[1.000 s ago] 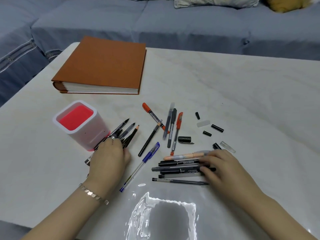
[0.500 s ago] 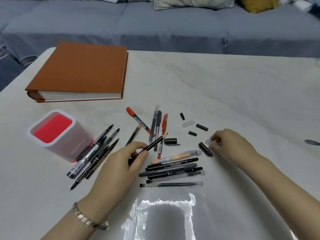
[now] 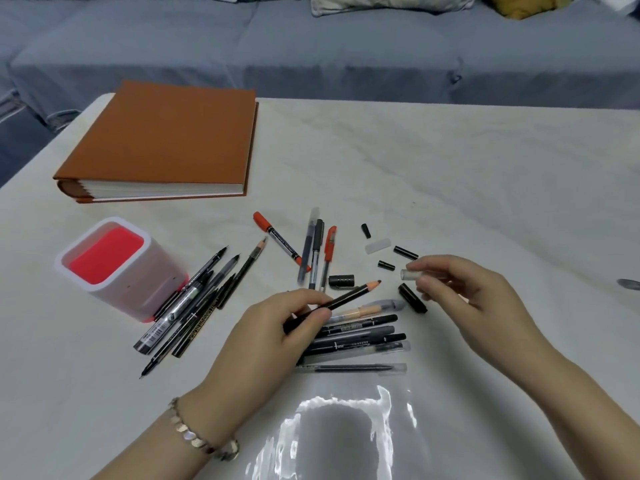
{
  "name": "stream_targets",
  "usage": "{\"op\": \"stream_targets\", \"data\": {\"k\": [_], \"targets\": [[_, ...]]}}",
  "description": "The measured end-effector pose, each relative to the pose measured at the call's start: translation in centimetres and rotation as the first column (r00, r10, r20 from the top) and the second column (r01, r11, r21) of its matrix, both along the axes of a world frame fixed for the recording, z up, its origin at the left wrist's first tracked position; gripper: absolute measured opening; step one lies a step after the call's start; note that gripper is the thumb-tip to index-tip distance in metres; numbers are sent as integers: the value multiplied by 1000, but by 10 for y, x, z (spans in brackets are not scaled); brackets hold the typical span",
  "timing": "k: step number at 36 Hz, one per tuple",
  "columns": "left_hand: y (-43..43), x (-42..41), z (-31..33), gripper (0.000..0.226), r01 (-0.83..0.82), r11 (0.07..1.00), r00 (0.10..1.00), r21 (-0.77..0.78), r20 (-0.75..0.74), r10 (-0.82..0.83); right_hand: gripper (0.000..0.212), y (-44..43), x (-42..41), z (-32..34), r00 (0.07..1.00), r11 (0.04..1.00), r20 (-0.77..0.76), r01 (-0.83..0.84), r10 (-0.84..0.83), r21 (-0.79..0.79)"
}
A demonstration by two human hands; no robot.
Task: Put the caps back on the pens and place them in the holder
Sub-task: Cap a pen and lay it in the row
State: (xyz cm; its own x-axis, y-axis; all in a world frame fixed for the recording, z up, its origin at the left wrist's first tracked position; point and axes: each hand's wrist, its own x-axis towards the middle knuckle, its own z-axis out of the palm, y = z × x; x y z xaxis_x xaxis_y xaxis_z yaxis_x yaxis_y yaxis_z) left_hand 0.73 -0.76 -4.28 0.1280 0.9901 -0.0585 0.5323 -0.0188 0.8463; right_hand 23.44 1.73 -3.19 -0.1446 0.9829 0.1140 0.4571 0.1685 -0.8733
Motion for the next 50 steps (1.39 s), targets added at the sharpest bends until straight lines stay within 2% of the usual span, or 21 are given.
{"op": "stream_targets", "data": {"k": [5,13,17,21,24,26,28,30,32,35,37,39,41,42,44,47,50], "targets": [[-3,1,5,19,38,999,999,37,-18,-38,28,-2,-4,3,997,999,73,-29,25,46],[-6,-1,5,26,68,995,996,78,-61,-63,18,-3,-8,2,993,996,81,-89,87,27],[-6,1,5,13,76,994,994,84,-87,-69,18,-5,-10,1,983,987,107,-153,149,37],[-8,3,2,25,133,976,986,174,-126,-112,11,-9,-16,0,975,978,91,-205,201,34],[-10,3,-1,22,178,942,964,284,-241,-109,22,-12,-20,-3,967,970,84,-241,239,19],[-12,2,-4,22,195,935,957,296,-267,-115,26,-11,-20,-3,957,963,104,-271,271,-16],[-14,0,-3,26,204,958,967,201,-194,-165,30,-9,-19,-2,937,947,138,-314,320,-63],[-13,-4,0,18,210,978,975,15,-70,-209,32,-6,-19,1,900,917,176,-386,398,-99],[-10,-10,5,14,248,957,969,-149,45,-244,30,-5,-22,3,845,867,197,-483,497,-120],[-7,-19,8,19,250,934,968,-257,96,-232,29,-6,-29,0,795,841,279,-528,539,-121],[-5,-25,5,21,133,965,991,-226,1,-137,34,-7,-34,-6,818,876,324,-474,476,-91],[-3,-36,-4,17,-12,997,972,-76,-235,-6,29,-8,-36,-15,855,911,332,-412,399,-35],[-2,-50,-12,15,-144,983,871,111,-457,179,25,-9,-36,-23,887,934,318,-357,336,7],[-1,-57,-17,16,-181,968,820,174,-517,247,29,-10,-34,-26,897,941,310,-338,316,19],[0,-69,-26,17,-219,955,751,202,-589,297,38,-11,-29,-30,917,956,290,-293,274,21],[0,-79,-33,16,-248,958,700,147,-656,282,40,-11,-20,-35,939,974,269,-226,216,8],[0,-83,-40,13,-241,964,687,116,-681,254,29,-10,-12,-40,949,986,273,-165,159,0]]}}
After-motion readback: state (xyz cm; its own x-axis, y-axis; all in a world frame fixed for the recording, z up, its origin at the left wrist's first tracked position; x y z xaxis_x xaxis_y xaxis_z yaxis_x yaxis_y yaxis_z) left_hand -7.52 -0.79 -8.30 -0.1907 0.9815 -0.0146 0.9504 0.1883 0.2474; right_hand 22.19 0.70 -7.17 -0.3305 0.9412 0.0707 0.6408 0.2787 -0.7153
